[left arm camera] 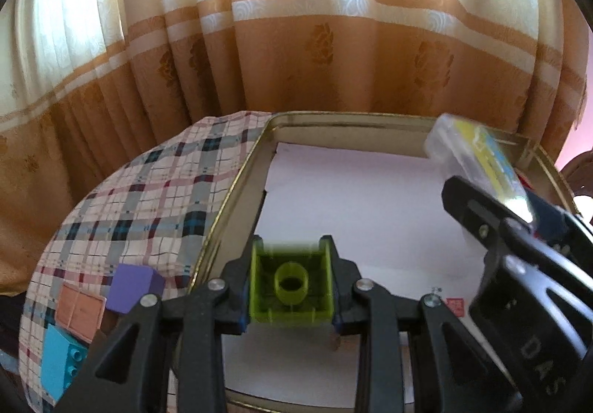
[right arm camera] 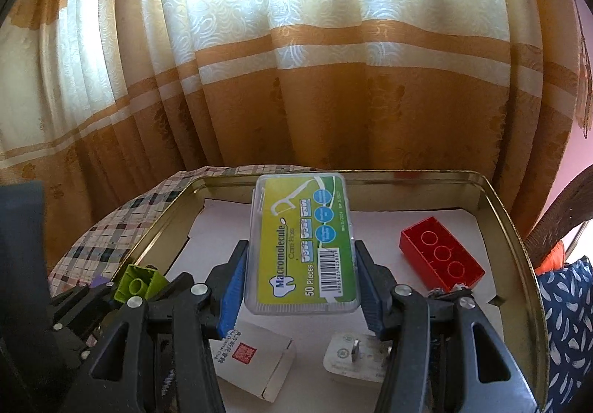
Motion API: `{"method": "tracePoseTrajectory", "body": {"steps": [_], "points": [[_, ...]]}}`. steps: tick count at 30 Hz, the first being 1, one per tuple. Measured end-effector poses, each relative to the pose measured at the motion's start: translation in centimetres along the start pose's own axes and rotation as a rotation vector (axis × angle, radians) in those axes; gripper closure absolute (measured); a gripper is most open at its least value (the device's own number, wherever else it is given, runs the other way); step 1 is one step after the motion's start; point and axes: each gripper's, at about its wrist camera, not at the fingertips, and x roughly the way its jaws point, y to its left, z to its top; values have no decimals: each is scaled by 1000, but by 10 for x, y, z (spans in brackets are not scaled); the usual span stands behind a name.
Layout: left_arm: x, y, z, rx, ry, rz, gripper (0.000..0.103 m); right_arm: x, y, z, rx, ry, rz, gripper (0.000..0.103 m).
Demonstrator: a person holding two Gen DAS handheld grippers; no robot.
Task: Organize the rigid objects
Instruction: 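Carry the clear case and green block into the gold tray and release both, then lift both open grippers up out of the gold tray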
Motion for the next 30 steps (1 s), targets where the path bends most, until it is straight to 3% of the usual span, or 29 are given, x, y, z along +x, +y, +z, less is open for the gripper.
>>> {"method": "tracePoseTrajectory", "body": {"steps": [1,2,4,6,30], "points": [[0,-2,0,10,1,14,55,0,0,0,-1,3,1,43],[-1,-5,0,19,-4,31,49,0,1,0,-1,2,-2,37],[-3,-9,-1,32,-4,-6,25,0,-2,0,11,-11,-9,33],[-3,-13,-2,35,4,-10,19,0,-7,0,35,-13,-5,32],[-5,-13,-4,23,8,11,19,-3,-11,0,58,-19,-11,30]]}}
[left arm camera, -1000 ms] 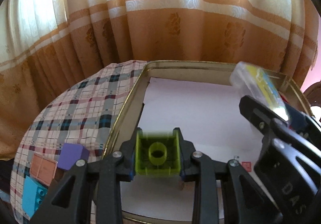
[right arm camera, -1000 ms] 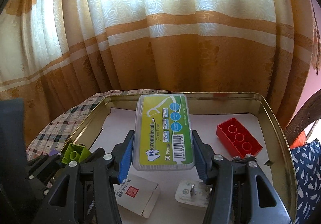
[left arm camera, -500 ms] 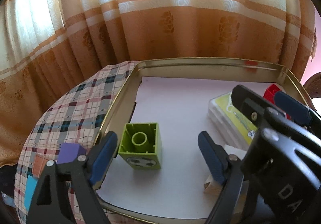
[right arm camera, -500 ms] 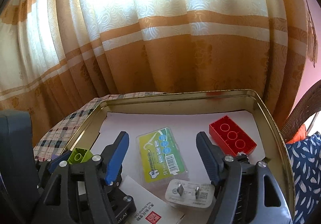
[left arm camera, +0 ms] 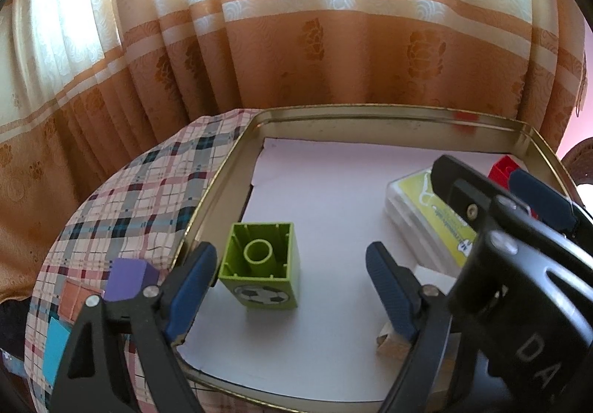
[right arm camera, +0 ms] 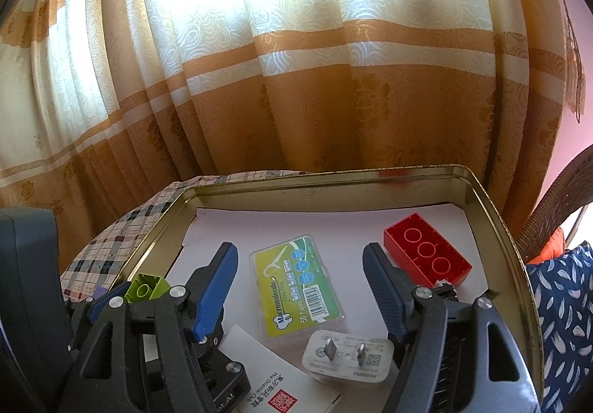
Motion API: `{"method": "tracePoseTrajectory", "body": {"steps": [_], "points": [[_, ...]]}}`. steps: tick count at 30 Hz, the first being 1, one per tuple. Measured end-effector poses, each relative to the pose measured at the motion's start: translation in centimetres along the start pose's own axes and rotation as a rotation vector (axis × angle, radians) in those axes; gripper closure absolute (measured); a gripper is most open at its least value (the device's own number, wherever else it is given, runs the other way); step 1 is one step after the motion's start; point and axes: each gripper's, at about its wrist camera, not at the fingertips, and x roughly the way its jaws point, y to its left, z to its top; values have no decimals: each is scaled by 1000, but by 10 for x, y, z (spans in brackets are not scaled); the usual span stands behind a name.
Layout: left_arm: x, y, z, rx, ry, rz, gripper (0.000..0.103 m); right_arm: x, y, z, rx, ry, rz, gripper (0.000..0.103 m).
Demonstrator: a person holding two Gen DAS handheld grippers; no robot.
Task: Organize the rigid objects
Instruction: 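Lift both open grippers up out of the gold tray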
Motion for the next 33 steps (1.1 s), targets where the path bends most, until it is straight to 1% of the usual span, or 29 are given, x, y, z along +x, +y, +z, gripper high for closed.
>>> {"method": "tracePoseTrajectory", "body": {"steps": [4,10,14,24,33], "points": [[3,2,0,-18,11,-15,19,0,0,0,0,4,-1,30],[3,0,1,-16,14,-6,18,0,0,0,2,7,-5,30],[3,0,1,-14,16,-4,18,1,1,-1,1,16,-5,26],[3,0,1,-15,16,-3,18,2,1,-1,3,17,-5,26],[3,0,1,-14,17,-2,18,-4,-2,-2,21,-11,-13,26]]}}
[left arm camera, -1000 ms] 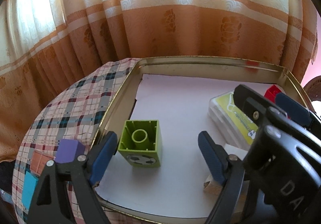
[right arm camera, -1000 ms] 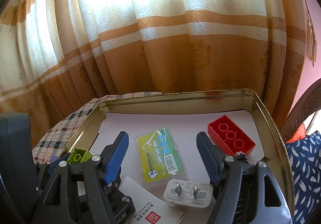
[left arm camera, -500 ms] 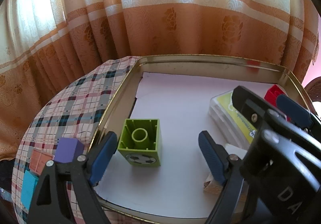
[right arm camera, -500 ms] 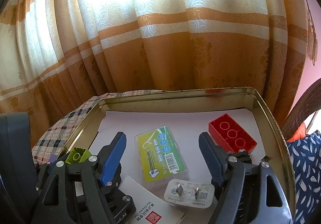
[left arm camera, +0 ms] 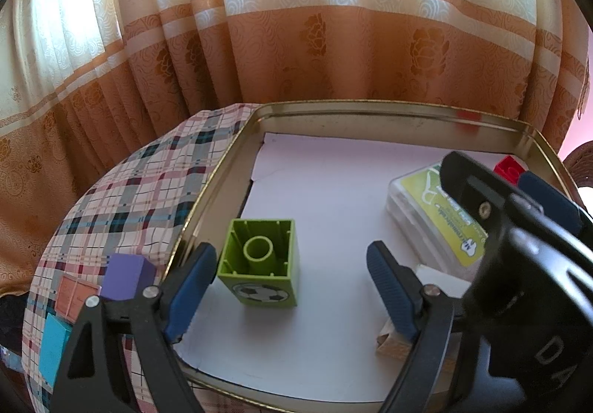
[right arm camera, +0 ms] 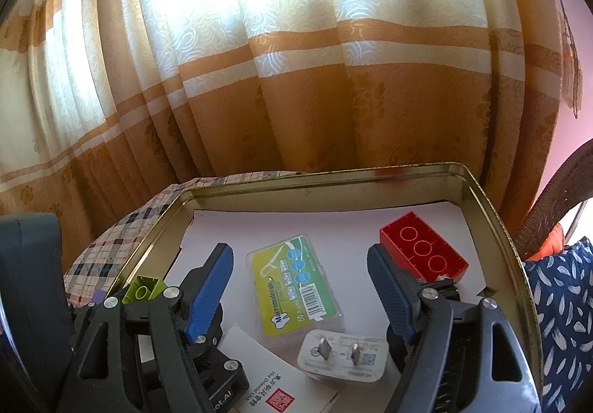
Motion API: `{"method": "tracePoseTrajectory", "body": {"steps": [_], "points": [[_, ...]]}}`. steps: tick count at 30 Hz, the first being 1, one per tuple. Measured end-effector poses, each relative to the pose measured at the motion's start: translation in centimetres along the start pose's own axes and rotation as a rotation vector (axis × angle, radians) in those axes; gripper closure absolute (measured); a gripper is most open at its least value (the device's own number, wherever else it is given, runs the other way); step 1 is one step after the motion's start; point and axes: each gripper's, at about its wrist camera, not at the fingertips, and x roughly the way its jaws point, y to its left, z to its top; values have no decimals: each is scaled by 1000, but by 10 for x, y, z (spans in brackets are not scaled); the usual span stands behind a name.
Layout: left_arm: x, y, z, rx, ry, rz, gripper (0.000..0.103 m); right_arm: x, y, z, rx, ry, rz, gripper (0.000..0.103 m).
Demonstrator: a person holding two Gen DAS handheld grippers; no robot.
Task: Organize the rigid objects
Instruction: 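Lift both open grippers up out of the gold tray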
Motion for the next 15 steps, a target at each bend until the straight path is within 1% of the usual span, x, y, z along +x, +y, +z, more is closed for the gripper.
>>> {"method": "tracePoseTrajectory", "body": {"steps": [7,15], "points": [[0,0,0,-1,0,2,18,-12,3,0,-10,-51,-28,26],[0,-1,0,-1,1,3,18,-18,5,0,-23,-79,-76,26]]}}
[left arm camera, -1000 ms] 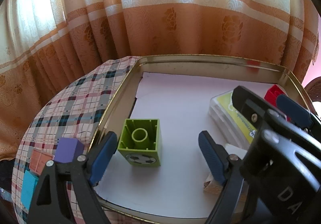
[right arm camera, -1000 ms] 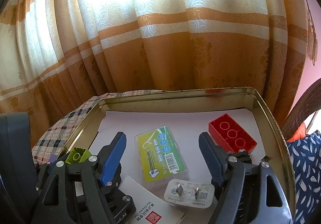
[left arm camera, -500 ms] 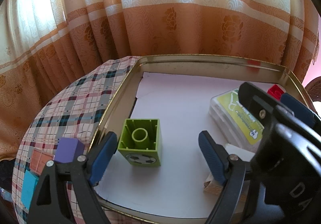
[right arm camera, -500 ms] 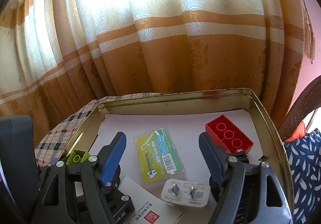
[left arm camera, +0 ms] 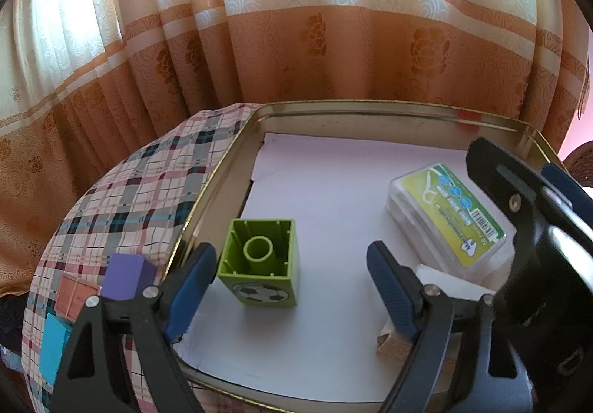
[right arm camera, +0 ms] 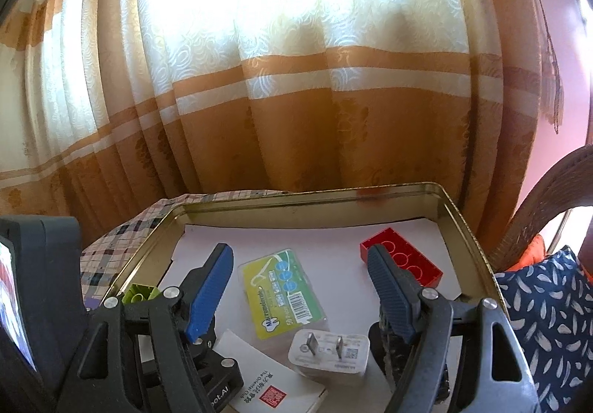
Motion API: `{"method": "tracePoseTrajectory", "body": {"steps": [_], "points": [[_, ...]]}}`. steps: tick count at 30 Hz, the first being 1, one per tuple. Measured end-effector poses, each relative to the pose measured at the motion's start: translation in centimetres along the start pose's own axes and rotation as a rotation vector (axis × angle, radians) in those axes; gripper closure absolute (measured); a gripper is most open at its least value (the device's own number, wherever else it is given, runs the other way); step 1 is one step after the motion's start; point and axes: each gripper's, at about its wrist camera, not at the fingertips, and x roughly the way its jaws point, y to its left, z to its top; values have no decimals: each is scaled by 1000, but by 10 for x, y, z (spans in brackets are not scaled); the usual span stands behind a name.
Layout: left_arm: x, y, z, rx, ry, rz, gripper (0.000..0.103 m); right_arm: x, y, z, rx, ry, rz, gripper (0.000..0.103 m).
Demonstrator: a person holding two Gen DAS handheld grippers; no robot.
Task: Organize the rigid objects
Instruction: 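Lift both open grippers up out of the gold tray, then move both grippers back over the remaining objects on the table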
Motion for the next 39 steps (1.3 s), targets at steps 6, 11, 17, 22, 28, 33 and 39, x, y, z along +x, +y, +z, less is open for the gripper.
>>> {"method": "tracePoseTrajectory", "body": {"steps": [6,11,17,22,28,33,39], "points": [[0,1,0,1,0,-7,15,-5,0,-1,-8,-20,-25,26],[-5,-1,-2,3,-15,22,17,-23,-5,-3,11,-114,-31,26],[-43,-3,-10,2,-201,99,10,-30,4,-4,-29,-154,-45,26],[-59,4,-18,-26,-269,132,2,-37,14,-7,-84,-193,-56,22],[-64,13,-22,-48,-266,121,2,-46,16,-13,-106,-208,-43,21],[-68,22,-29,-66,-246,125,2,-47,10,-15,-78,-180,-38,21],[-76,40,-43,-72,-221,142,1,-49,5,-16,-42,-173,-36,21]]}}
